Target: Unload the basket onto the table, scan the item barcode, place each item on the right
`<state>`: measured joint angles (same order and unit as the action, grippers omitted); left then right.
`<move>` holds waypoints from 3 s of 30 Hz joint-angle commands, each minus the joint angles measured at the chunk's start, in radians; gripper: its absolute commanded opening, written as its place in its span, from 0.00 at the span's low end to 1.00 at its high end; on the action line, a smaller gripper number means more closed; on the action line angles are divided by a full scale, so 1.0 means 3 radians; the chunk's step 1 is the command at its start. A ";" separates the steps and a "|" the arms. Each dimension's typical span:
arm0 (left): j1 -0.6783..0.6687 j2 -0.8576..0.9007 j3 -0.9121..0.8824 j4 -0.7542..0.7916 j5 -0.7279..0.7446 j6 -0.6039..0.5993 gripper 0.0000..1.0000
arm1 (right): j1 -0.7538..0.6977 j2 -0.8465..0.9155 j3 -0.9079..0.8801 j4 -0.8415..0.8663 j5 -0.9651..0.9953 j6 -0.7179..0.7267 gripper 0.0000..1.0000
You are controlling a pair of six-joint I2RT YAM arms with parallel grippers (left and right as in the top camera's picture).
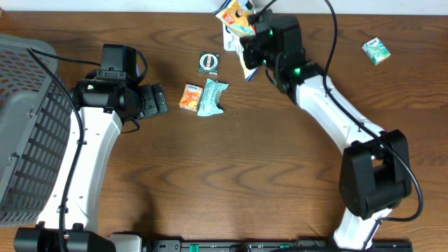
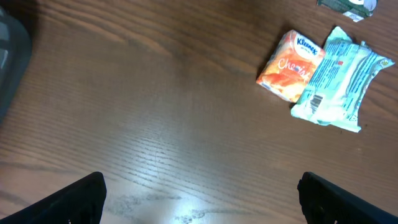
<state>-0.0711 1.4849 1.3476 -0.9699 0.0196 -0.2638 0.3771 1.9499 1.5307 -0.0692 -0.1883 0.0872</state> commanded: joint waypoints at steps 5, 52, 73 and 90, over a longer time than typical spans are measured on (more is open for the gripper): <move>0.0001 0.0015 0.0014 -0.0005 -0.0043 0.0017 0.98 | -0.0071 0.0908 0.1600 -0.0652 -0.0094 -0.0156 0.01; 0.0001 0.0015 0.0014 -0.0005 -0.0043 0.0017 0.98 | -0.1423 0.1929 0.4009 -0.3989 0.1644 -0.0594 0.01; 0.0001 0.0015 0.0014 -0.0005 -0.0043 0.0017 0.98 | -0.2233 0.1946 0.3511 -0.4386 -0.1754 -0.0593 0.99; 0.0001 0.0017 0.0014 -0.0006 -0.0043 0.0017 0.98 | -0.0730 0.1951 0.2642 -0.4364 -0.1890 -0.0556 0.95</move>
<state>-0.0711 1.4849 1.3476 -0.9691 0.0193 -0.2642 0.0929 2.5458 2.3722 -1.3769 -0.7139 -0.0879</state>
